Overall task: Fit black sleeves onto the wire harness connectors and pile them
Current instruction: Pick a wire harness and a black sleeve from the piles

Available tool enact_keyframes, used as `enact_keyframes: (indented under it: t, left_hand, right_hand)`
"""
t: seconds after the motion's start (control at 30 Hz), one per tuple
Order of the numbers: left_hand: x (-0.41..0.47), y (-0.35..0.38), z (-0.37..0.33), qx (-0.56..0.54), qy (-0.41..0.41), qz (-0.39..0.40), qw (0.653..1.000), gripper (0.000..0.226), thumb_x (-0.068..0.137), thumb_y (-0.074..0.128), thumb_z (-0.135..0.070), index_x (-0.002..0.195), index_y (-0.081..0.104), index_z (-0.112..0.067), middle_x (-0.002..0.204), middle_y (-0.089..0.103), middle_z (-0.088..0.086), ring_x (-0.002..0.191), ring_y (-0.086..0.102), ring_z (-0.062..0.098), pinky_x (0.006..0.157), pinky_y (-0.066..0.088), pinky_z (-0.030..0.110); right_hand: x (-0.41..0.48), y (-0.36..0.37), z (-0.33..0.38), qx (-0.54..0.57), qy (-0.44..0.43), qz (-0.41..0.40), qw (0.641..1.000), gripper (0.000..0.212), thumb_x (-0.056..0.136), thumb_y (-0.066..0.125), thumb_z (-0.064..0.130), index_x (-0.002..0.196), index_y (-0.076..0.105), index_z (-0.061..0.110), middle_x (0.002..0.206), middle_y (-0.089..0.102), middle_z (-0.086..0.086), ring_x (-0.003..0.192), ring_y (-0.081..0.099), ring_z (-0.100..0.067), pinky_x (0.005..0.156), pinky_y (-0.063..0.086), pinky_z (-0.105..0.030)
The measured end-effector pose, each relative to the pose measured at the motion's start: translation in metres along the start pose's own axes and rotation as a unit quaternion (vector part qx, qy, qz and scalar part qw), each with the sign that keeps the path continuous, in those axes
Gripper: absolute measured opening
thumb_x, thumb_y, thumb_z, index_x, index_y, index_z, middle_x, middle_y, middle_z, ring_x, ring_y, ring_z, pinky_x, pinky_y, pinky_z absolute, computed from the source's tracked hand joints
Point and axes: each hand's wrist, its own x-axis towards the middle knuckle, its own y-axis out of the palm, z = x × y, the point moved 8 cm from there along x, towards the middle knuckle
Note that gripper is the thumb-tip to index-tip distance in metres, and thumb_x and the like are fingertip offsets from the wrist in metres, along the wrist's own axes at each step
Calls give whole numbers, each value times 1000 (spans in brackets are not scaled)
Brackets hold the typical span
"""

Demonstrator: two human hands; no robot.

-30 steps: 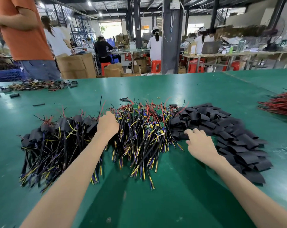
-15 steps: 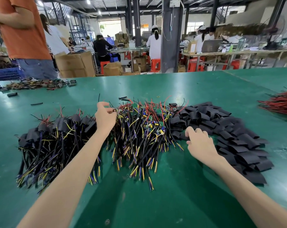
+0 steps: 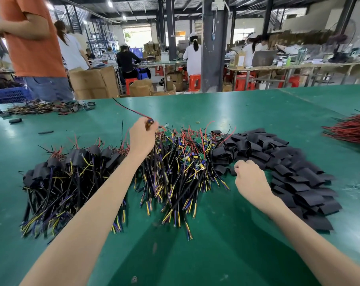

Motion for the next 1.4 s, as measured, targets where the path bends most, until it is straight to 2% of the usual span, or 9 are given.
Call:
enact_keyframes:
  t: [0.23,0.37,0.47,0.63,0.7,0.8,1.0,1.2,1.4]
  left_hand:
    - [-1,-29,-94,-19,161,13,987,25,101,39,-13,121,51,-5,101,60,4,88,57,16,80,42,25]
    - [-24,-16,-99,47,213,119,969,19,99,43,-25,105,51,-9,71,46,-2,50,36,-1,49,34,11]
    - [-53,5,-73,87,186,182,962,26,100,40,-27,101,55,-6,72,53,-2,53,43,5,50,38,11]
    - [-71,27,-35,-55,37,214,974,29,99,45,-28,104,60,-4,109,52,13,103,58,27,83,50,17]
    - [-71,31,-31,-68,27,215,974,29,98,48,-27,101,62,-1,104,46,10,100,60,26,91,50,28]
    - [-76,35,-27,-56,15,235,970,22,99,45,-28,102,61,-14,105,60,12,83,65,12,75,47,17]
    - [-66,-10,-51,-100,88,86,987,22,99,42,-14,116,56,-21,93,63,-10,64,49,-1,63,40,10]
    - [-74,-45,-86,76,276,5,958,39,97,38,-40,111,66,-17,79,50,-7,82,41,12,74,29,29]
    - [-110,-24,-40,206,325,29,923,34,91,47,-34,94,74,-14,79,62,-1,77,48,23,70,27,35]
  right_hand:
    - [-4,2,6,56,-30,-4,998,26,93,43,5,118,49,6,109,53,-16,97,52,-35,70,30,-35]
    - [-5,7,11,64,-52,38,996,50,88,43,-2,137,37,6,111,51,-19,104,48,-36,81,34,-36]
    - [-8,8,17,83,-62,53,993,61,83,45,-4,140,31,11,105,50,-16,100,47,-35,80,36,-37]
    - [-14,3,26,149,-70,30,986,45,88,44,-3,131,36,8,111,50,-15,100,46,-32,77,34,-34]
    - [-15,2,30,181,-86,25,979,38,92,42,0,129,38,7,116,49,-16,99,46,-30,81,35,-34]
    - [-13,3,32,240,-86,30,966,34,98,38,11,132,40,5,123,46,-14,107,44,-26,92,31,-29]
    - [-12,14,34,323,-57,99,939,49,102,34,16,148,18,9,105,33,-4,100,46,-24,89,36,-32]
    - [-13,-8,38,375,-95,16,922,52,91,58,6,139,41,15,106,51,-7,97,50,-17,86,31,-16]
    - [-17,-17,37,447,-84,-4,890,56,75,73,-3,121,58,25,96,64,5,82,62,-6,77,39,-1]
